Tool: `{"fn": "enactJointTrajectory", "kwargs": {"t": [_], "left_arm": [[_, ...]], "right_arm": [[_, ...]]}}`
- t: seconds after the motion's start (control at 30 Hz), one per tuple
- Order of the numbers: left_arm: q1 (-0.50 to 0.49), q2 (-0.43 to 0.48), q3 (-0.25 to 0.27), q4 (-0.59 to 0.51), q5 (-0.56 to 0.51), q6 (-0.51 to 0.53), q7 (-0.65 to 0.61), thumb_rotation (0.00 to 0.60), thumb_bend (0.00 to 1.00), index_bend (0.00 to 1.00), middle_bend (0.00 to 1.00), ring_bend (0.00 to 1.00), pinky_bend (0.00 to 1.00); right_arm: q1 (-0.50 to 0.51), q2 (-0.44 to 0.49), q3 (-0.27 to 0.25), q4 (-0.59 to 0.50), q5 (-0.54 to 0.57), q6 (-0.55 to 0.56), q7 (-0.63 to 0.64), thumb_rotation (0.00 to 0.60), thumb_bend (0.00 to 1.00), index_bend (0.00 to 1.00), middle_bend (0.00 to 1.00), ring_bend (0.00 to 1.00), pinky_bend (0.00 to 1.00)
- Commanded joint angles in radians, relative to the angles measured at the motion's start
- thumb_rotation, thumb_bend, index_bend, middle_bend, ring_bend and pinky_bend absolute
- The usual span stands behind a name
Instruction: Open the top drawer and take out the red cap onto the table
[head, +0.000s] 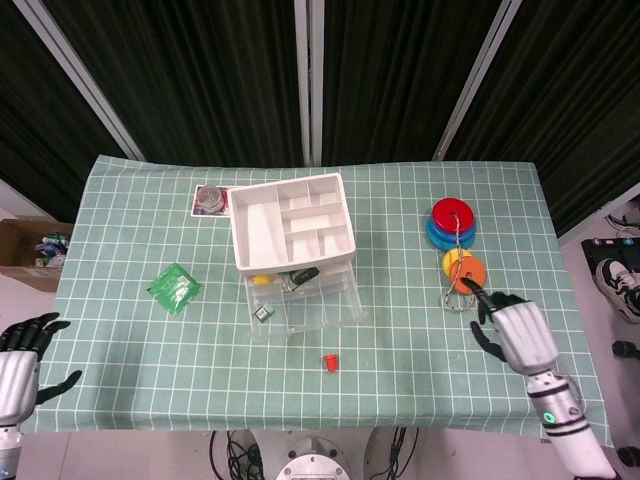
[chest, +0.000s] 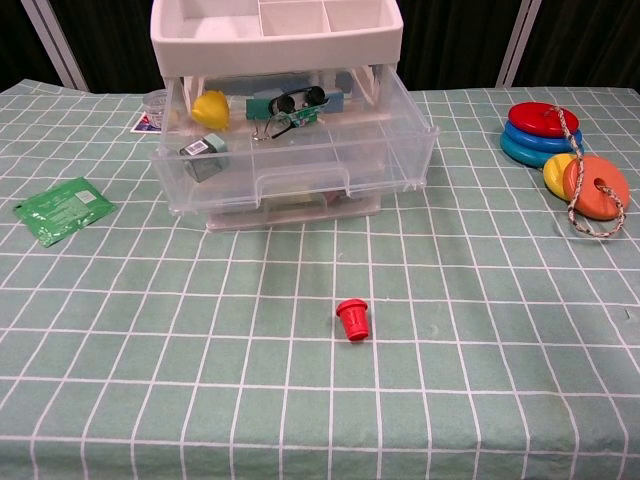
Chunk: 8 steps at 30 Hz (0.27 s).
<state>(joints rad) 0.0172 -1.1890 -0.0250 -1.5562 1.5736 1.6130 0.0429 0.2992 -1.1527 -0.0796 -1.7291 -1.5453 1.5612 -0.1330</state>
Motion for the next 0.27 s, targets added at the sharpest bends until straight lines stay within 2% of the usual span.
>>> {"fn": "enactJointTrajectory", "kwargs": {"t": [0.03, 0.07, 0.13, 0.27], "left_arm": [[-0.007, -0.001, -0.001, -0.008, 0.004, -0.007, 0.01, 0.6, 0.05, 0.28, 0.21, 0.19, 0.2], [-0.009, -0.001, 0.0, -0.012, 0.006, -0.01, 0.015, 0.6, 0.05, 0.28, 0.21, 0.19, 0.2], [-0.013, 0.0, -0.001, -0.018, 0.007, -0.012, 0.022, 0.6, 0.05, 0.28, 0.21, 0.19, 0.2], [-0.02, -0.002, -0.003, -0.024, 0.004, -0.021, 0.029, 0.6, 0.05, 0.28, 0.2, 0.19, 0.2]], "right_arm": [[-0.098, 0.1, -0.027, -0.054, 0.006, 0.07, 0.055, 0.6, 0.35, 0.01, 0.12, 0.01, 0.05], [-0.114, 0.112, -0.033, -0.056, 0.003, 0.077, 0.069, 0.6, 0.35, 0.0, 0.07, 0.0, 0.01], [-0.132, 0.121, -0.039, -0.052, -0.003, 0.081, 0.087, 0.6, 0.35, 0.0, 0.04, 0.0, 0.0], [-0.148, 0.118, -0.036, -0.033, -0.013, 0.067, 0.111, 0.6, 0.34, 0.0, 0.03, 0.0, 0.0]]}}
